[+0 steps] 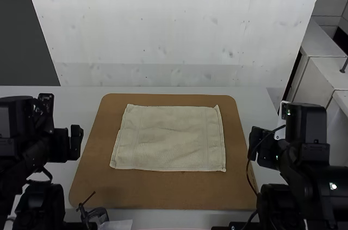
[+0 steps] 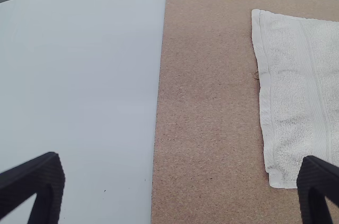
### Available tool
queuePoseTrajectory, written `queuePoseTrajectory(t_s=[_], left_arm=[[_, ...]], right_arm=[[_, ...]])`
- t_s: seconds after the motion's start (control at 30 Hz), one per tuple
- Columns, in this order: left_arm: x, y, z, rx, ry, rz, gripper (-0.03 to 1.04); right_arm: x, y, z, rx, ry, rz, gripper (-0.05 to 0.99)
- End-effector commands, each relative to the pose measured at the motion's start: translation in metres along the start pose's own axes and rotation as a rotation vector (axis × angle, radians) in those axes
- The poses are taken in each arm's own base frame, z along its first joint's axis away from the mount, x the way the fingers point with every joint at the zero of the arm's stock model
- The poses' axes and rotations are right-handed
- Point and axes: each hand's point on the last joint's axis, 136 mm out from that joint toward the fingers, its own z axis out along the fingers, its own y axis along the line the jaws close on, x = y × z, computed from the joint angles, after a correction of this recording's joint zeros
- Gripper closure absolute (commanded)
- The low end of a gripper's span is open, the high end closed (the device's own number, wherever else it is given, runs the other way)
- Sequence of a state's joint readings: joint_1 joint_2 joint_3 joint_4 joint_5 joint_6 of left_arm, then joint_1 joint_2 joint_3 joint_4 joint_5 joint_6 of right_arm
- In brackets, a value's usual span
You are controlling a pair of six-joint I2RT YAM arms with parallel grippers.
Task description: Fold the towel.
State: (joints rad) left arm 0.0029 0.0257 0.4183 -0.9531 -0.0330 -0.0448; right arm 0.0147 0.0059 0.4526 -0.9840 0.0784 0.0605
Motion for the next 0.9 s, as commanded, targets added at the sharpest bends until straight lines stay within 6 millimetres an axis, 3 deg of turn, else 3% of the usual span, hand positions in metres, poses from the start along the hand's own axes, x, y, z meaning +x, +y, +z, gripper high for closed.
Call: queuePoseTrajectory(t_s=[0.0, 0.53, 0.67, 0.87], left_arm=[[-0.012, 0.002, -0.008, -0.007, -0.056, -0.006, 0.03], [-0.011, 0.003, -0.007, -0.015, -0.052, 0.002, 0.03], [-0.009, -0.008, -0.002, 0.046, -0.015, 0.016, 0.03], [-0.033, -0.013, 0.013, 0.078, 0.032, 0.043, 0.04]], right_arm=[[-0.003, 0.01, 0.0, -0.056, -0.025, 0.01, -0.02], [-0.004, 0.01, -0.001, -0.057, -0.028, 0.004, -0.02], [-0.005, 0.017, 0.0, -0.093, -0.012, -0.025, -0.02], [-0.024, 0.024, 0.021, -0.089, 0.043, -0.033, -0.02]])
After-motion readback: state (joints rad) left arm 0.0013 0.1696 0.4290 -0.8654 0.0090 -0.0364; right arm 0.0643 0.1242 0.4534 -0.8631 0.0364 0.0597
